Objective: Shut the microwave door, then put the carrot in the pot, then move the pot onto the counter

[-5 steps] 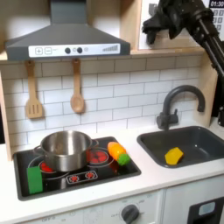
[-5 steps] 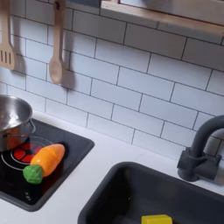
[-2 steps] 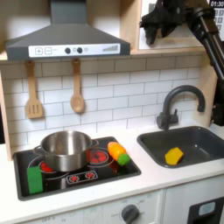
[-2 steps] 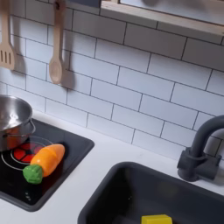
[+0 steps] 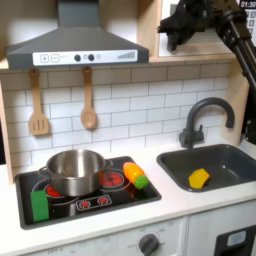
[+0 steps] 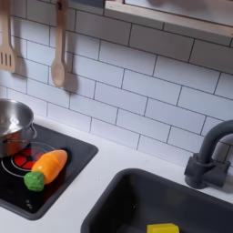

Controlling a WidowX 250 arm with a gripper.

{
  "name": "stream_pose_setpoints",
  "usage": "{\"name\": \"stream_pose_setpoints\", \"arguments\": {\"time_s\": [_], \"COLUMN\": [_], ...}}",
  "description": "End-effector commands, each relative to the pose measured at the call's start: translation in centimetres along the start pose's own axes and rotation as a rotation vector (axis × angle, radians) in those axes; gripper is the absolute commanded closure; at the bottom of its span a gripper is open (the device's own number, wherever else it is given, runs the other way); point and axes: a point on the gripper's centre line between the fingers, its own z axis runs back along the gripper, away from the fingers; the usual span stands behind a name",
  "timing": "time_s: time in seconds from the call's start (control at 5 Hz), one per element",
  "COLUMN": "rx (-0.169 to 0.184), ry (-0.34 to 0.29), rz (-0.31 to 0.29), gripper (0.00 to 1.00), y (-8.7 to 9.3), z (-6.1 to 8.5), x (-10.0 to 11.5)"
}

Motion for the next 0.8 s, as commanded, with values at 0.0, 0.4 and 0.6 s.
{"name": "stream_pose_setpoints", "arguments": {"time_s": [0.0,0.4,0.6], "rx": [-0.006,-0.027,-0.034], "ry": [0.023,0.055,0.065], "rz": [0.003,-0.001,-0.004], "gripper": [1.00,1.00,1.00], "y": [0.1,-0.3,-0.4], "z": [0.6,1.4,1.9], "x": [-1.1,-2.3,-2.8]}}
